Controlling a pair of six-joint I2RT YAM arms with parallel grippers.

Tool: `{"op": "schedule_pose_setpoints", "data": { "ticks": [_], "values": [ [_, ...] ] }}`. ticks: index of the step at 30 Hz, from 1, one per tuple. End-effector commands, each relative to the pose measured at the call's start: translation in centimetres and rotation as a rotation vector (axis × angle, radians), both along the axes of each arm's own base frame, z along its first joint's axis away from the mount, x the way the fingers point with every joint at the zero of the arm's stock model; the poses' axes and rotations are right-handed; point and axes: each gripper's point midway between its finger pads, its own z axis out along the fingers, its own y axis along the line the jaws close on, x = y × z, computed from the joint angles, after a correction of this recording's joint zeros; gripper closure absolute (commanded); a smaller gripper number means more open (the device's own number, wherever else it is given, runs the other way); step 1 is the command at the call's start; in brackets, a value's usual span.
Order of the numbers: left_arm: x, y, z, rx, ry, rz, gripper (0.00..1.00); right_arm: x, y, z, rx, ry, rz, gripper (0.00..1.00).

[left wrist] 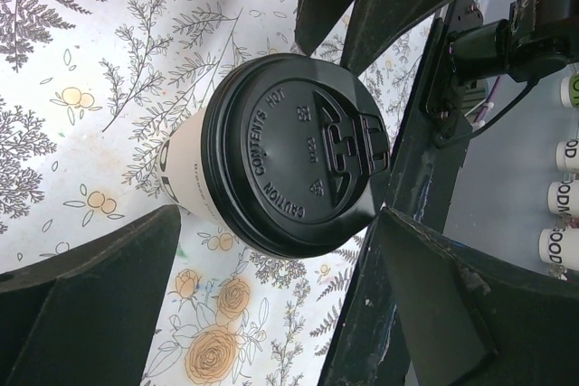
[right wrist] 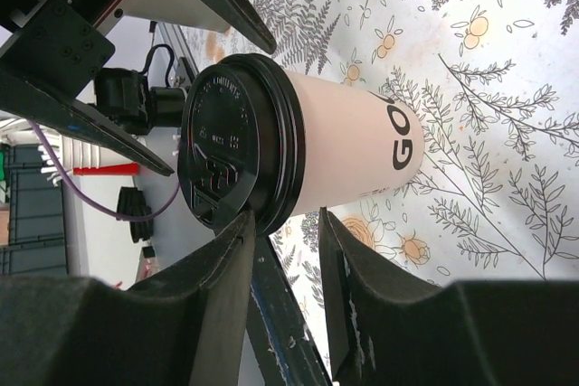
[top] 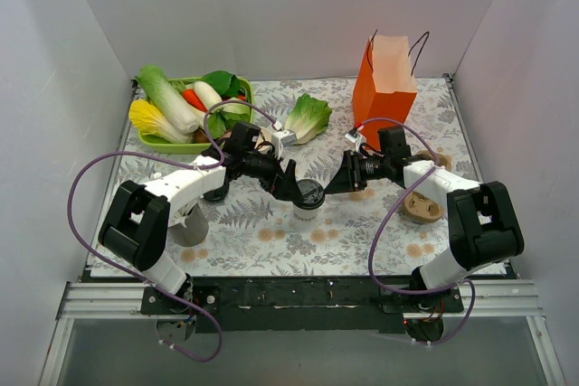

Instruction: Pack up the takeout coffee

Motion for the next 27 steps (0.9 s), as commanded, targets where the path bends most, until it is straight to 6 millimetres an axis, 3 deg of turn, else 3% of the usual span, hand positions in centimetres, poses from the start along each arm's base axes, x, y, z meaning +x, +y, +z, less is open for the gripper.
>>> {"op": "schedule_pose_setpoints", "data": {
  "ticks": [1,7,18,27],
  "values": [
    [1.0,-0.3,3.5,-0.053,-0.092,0.024,0.07,0.1,0.2,0.9,-0.009,-0.065,0.013,0.57],
    [1.7,-0.2,4.4,-0.08,-0.055,0.072,0.07,-0.1,0.3,0.8,-0.022,-0.079,0.012,0.57],
    [3.5,-0.5,2.7,-0.05,-0.008,0.142,0.08,-0.1,0.1,1.0,-0.029,-0.104,0.009,0.56],
    [1.7,0.4,1.5,-0.032,0.001,0.102,0.09,-0.2,0.0,1.1,-0.03,-0.11,0.005,0.55]
  ]
}}
